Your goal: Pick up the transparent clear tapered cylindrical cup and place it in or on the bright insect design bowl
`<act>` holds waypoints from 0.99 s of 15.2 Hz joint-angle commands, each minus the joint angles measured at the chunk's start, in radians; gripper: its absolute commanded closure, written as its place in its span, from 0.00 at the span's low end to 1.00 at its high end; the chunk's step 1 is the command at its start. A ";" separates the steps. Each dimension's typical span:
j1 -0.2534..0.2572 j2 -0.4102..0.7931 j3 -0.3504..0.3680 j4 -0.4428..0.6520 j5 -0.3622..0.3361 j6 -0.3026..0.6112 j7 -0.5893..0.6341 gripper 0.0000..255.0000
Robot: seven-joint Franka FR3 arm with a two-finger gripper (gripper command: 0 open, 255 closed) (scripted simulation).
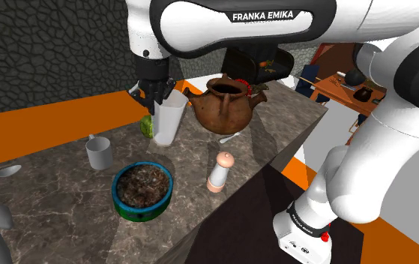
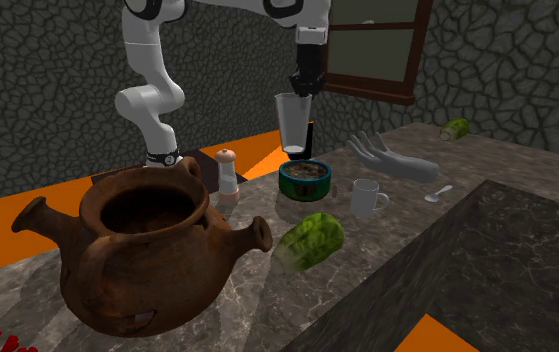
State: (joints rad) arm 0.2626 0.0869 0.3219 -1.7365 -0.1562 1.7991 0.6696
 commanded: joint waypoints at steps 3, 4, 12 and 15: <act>0.057 0.053 0.042 0.098 -0.018 -0.062 0.093 1.00; 0.072 0.067 0.051 0.123 -0.024 -0.077 0.116 1.00; 0.124 0.124 0.079 0.151 -0.047 -0.064 0.200 1.00; 0.122 0.125 0.078 0.112 -0.049 -0.024 0.206 1.00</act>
State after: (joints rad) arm 0.3854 0.2127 0.4004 -1.6091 -0.2049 1.7591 0.8732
